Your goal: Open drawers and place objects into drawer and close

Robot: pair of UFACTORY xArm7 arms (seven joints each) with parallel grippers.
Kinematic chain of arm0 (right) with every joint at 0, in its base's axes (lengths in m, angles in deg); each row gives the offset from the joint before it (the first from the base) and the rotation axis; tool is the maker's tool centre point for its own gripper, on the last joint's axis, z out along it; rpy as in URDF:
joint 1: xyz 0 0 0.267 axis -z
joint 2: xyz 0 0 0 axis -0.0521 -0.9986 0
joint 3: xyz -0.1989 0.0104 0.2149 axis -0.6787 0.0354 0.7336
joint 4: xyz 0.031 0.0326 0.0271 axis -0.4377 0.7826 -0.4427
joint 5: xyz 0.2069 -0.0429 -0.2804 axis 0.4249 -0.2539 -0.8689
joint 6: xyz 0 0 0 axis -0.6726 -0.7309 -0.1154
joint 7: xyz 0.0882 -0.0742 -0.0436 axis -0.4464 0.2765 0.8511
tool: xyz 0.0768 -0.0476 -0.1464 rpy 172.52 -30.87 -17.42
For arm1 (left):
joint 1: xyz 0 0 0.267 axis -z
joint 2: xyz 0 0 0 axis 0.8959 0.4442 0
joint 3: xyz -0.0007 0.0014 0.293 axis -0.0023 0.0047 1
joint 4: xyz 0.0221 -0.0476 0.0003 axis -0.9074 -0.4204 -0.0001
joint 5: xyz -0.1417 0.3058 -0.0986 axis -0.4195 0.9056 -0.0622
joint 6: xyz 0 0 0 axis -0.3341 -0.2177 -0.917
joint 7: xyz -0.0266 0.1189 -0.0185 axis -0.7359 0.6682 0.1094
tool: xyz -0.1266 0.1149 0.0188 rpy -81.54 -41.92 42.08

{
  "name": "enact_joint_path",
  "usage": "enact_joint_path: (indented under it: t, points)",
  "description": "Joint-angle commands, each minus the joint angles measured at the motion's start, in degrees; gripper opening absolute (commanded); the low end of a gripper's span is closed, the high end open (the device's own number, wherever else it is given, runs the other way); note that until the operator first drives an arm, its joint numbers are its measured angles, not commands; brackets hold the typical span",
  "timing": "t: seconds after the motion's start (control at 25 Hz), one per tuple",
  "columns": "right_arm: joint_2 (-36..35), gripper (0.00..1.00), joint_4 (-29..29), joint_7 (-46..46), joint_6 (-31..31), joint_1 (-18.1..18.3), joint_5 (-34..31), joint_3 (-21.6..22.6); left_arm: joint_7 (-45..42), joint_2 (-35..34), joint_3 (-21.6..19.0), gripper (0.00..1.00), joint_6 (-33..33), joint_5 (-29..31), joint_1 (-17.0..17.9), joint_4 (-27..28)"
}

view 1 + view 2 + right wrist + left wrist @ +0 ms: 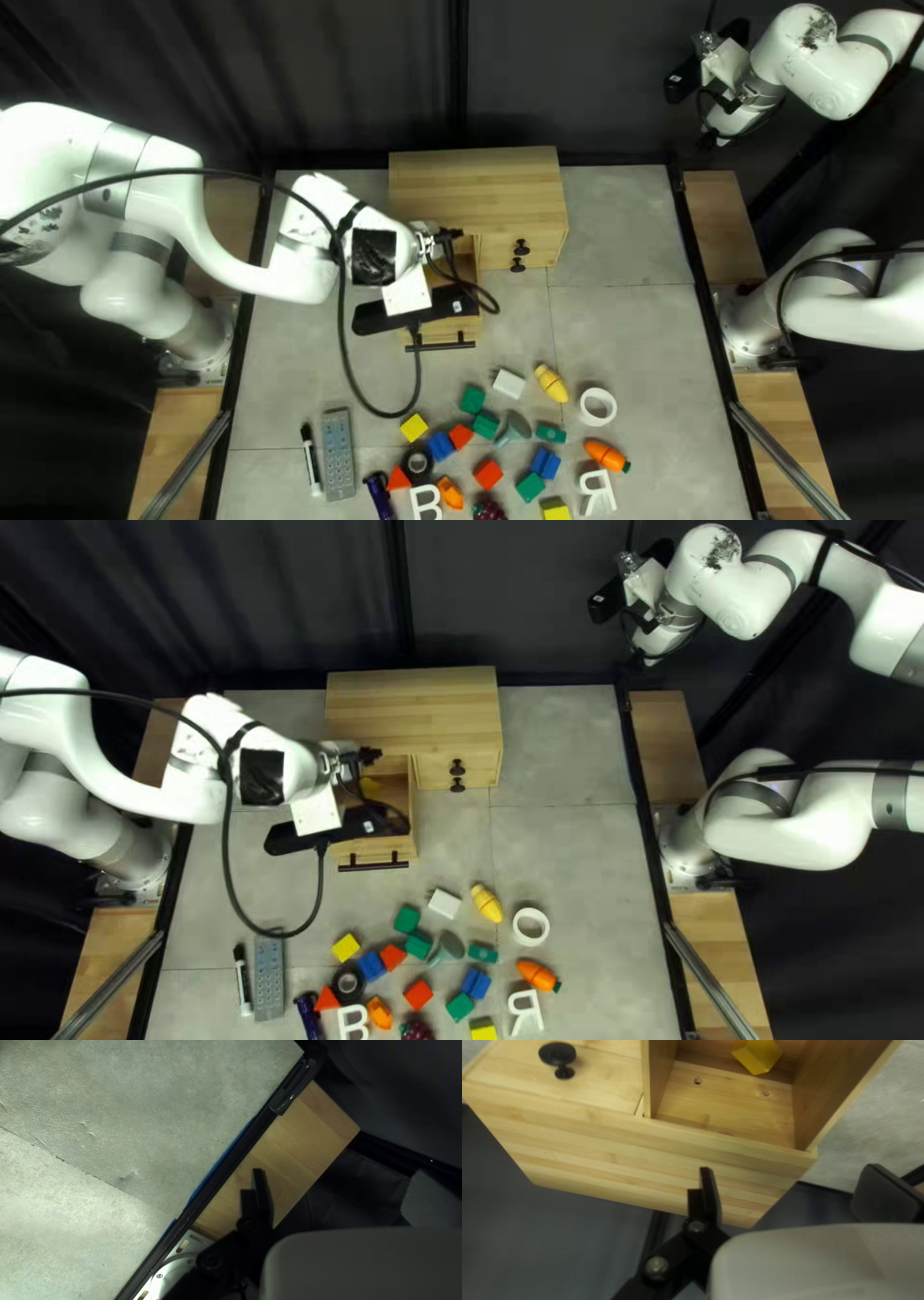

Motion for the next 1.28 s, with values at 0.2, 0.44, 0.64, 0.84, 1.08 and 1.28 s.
enact_joint_path:
  t: [0.2,0.44,0.64,0.84,1.08,1.28]
  points:
    - [0.00,1.00,0.00,0.00,0.00,0.00,0.00,0.00,-24.64,5.09,-1.39,1.00,-16.75,-17.81,1.14,9.39]
    - [0.00,1.00,0.00,0.00,0.00,0.00,0.00,0.00,-37.51,-1.15,-5.37,1.00,-16.10,-21.44,4.79,2.61]
    - [0.00,1.00,0.00,0.00,0.00,0.00,0.00,0.00,-47.42,-8.39,-11.00,1.00,-7.14,-20.77,9.35,-10.38]
    - [0.00,1.00,0.00,0.00,0.00,0.00,0.00,0.00,-51.35,-4.98,-13.62,1.00,-4.96,-19.62,11.20,-10.18]
    - [0.00,1.00,0.00,0.00,0.00,0.00,0.00,0.00,-51.35,-4.98,-13.62,1.00,-4.96,-19.62,11.20,-10.18]
    - [0.00,1.00,0.00,0.00,0.00,0.00,0.00,0.00,-46.54,-4.98,-16.78,1.00,4.75,-16.23,14.51,-14.65]
